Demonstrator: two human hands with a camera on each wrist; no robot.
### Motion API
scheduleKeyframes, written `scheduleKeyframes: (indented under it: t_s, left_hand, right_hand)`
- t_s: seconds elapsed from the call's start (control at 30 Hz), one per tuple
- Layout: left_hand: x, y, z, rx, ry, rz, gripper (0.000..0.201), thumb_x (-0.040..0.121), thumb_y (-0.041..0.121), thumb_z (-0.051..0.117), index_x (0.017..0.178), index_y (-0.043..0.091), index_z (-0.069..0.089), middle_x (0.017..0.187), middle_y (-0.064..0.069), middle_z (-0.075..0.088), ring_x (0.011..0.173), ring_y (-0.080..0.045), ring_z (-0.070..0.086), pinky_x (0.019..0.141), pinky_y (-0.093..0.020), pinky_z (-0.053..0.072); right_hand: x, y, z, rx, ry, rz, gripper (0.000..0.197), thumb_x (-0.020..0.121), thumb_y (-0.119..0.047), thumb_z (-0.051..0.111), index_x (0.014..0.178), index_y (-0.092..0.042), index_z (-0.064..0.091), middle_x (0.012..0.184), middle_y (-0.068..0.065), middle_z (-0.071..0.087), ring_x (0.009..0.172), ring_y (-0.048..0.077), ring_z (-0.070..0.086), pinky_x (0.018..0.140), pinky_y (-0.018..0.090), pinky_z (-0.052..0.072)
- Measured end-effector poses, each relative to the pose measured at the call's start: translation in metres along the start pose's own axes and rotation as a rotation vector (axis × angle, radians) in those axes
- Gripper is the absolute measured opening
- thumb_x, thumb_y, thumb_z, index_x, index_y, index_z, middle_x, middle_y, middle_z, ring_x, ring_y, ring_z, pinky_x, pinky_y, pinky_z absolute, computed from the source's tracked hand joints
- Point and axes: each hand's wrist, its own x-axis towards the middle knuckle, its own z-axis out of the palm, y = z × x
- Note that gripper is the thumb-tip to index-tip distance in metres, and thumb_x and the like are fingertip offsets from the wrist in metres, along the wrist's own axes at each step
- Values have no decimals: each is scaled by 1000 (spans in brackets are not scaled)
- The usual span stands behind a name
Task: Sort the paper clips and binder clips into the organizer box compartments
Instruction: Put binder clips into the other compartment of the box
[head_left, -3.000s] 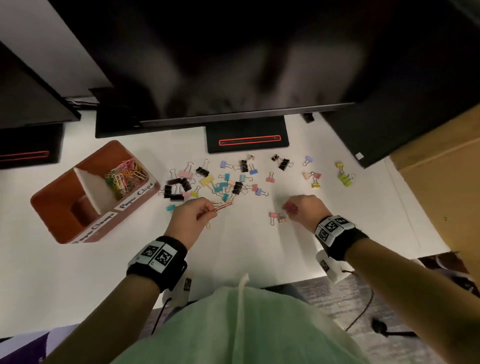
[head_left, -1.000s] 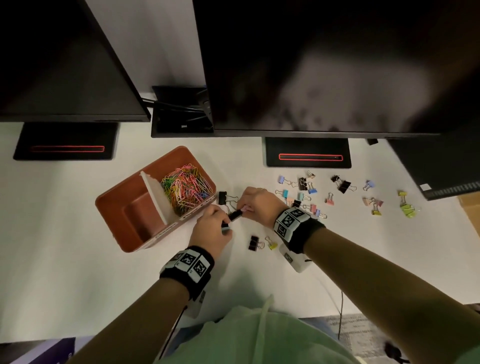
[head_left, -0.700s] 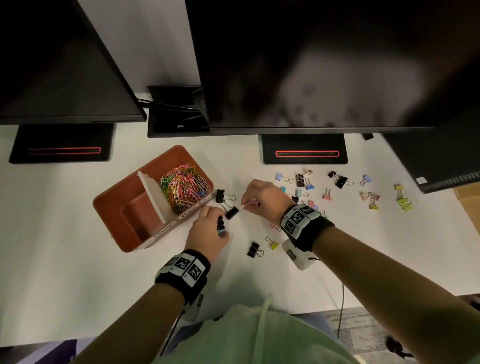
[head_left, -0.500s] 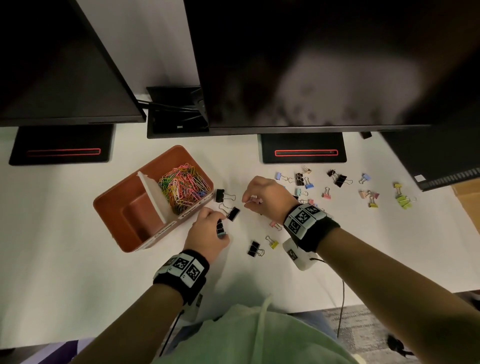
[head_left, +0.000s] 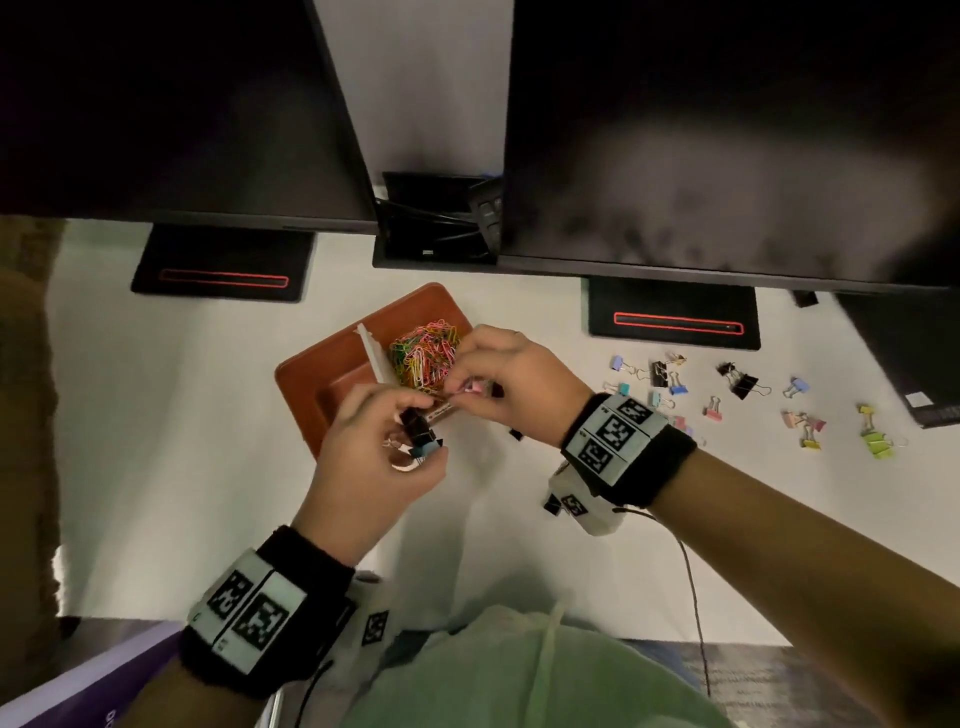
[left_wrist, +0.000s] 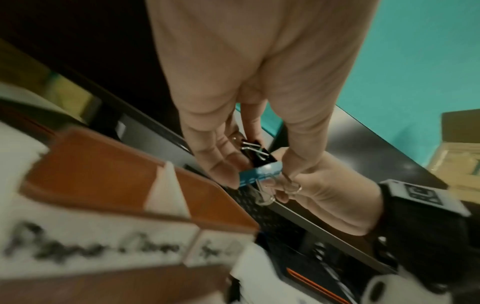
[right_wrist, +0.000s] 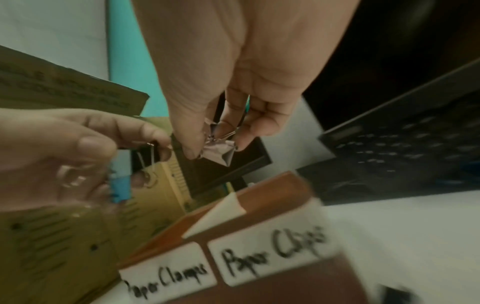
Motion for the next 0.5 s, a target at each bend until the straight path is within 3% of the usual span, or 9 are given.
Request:
scheduleKeyframes:
  t_s: [0.13,0.23,0.3,0.4,0.5]
  left_hand:
    - [14,-31,-46,106,134,-92,43,68,11,79,106,21,61,106,3,49,82,-10,60,79,-22,51]
    - [26,-56,-66,108,74,-183,37,84,14,64,119,22,56,112,-3,55,92,-22,63,88,-35,52]
    - [29,-64,-74,116,78,-205,37,90,10,51,125,23,52,119,-7,58,103,-27,60,94,-40,49]
    - [26,-52,-75,129,132,-160,34,92,7,48,124,20,54,123,-3,56,103,-19,59,90,-30,47]
    - [20,-25,-57,79,108,-30,30,88,8,55,113,23,59,113,5,57,96,-7,60,85,-24,50]
  right_hand:
    - [48,-40,37,-8,-69,-101,9,81,-21,67,90,-20,68,98,-1,58,90,13,52,85,35,48]
    - [73,-59,61,-7,-158,-34,18,87,-24,60,103,-17,64,106,4,58,92,19,57,86,42,50]
    - [78,-63,65,0,-206,21,28,90,-26,57,115,-15,59,115,7,57,97,22,59,89,40,50]
    - [64,-55,50,41,-143,41,28,92,-27,52,119,-18,56,115,3,59,98,18,61,88,35,52]
    - [33,-25,24,33,5,108,18,92,-26,52,108,-22,59,106,-4,60,90,12,59,83,32,53]
